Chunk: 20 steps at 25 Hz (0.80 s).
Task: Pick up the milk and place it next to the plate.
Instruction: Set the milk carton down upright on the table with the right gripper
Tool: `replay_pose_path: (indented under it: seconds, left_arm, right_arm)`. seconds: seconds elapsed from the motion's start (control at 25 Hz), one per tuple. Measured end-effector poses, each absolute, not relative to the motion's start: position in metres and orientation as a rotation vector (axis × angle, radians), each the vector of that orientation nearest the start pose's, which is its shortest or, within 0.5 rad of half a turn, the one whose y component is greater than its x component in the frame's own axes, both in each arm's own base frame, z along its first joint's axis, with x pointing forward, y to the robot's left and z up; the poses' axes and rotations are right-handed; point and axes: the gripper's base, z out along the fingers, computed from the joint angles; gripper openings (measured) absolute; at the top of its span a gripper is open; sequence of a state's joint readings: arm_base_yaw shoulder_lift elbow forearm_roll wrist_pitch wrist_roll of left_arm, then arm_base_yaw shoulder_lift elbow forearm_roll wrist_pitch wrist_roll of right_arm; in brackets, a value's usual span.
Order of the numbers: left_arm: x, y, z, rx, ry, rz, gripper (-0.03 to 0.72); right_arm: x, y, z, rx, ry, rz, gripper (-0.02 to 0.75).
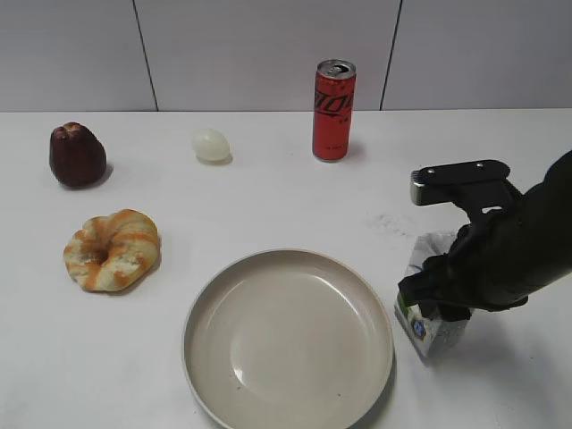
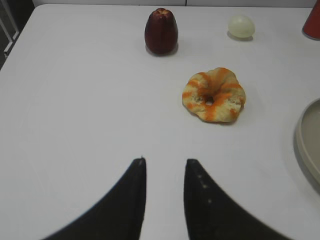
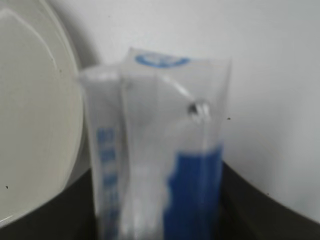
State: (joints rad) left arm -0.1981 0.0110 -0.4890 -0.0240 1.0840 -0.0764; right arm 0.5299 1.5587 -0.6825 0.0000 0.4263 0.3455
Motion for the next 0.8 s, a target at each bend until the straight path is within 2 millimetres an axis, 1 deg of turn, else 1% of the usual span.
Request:
replay_pose_path:
  seconds: [0.16, 0.28, 0.36, 0.44, 0.48, 0.6, 0.72, 0.8]
  left_arm:
    - [-0.003, -0.001, 0.272, 0.129, 2.091, -0.195, 0.207]
    - [-0.003, -0.001, 0.272, 0.129, 2.091, -0.195, 0.207]
    - [-0.003, -0.001, 0.272, 0.129, 2.091, -0.195, 0.207]
    - [-0.003, -0.001, 0.272, 0.129, 2.091, -0.195, 0.207]
    - [-0.003, -0.001, 0.272, 0.129, 2.091, -0.195, 0.207]
    - [-0.003, -0.001, 0.272, 0.129, 2.091, -0.195, 0.207]
    - [-0.003, -0.001, 0.272, 0.129, 2.091, -0.195, 0.207]
    - [-0.003, -0.001, 0.272, 0.129, 2.091, -0.195, 0.207]
  right_arm:
    - [0.226, 0.131, 0.159, -0.291, 2.785, 0.2, 0.497]
    - [0.229, 0.133, 0.163, -0.299, 2.792, 0.189, 0.572]
    - [0.233, 0.135, 0.17, -0.304, 2.804, 0.179, 0.589]
    - [0.241, 0.139, 0.184, -0.322, 2.801, 0.174, 0.597]
    - [0.245, 0.142, 0.191, -0.339, 2.795, 0.172, 0.597]
    - [0.265, 0.147, 0.219, -0.394, 2.724, 0.179, 0.597]
    - [0.293, 0.139, 0.243, -0.367, 2.682, 0.167, 0.596]
    - [0.317, 0.123, 0.252, -0.318, 2.686, 0.148, 0.596]
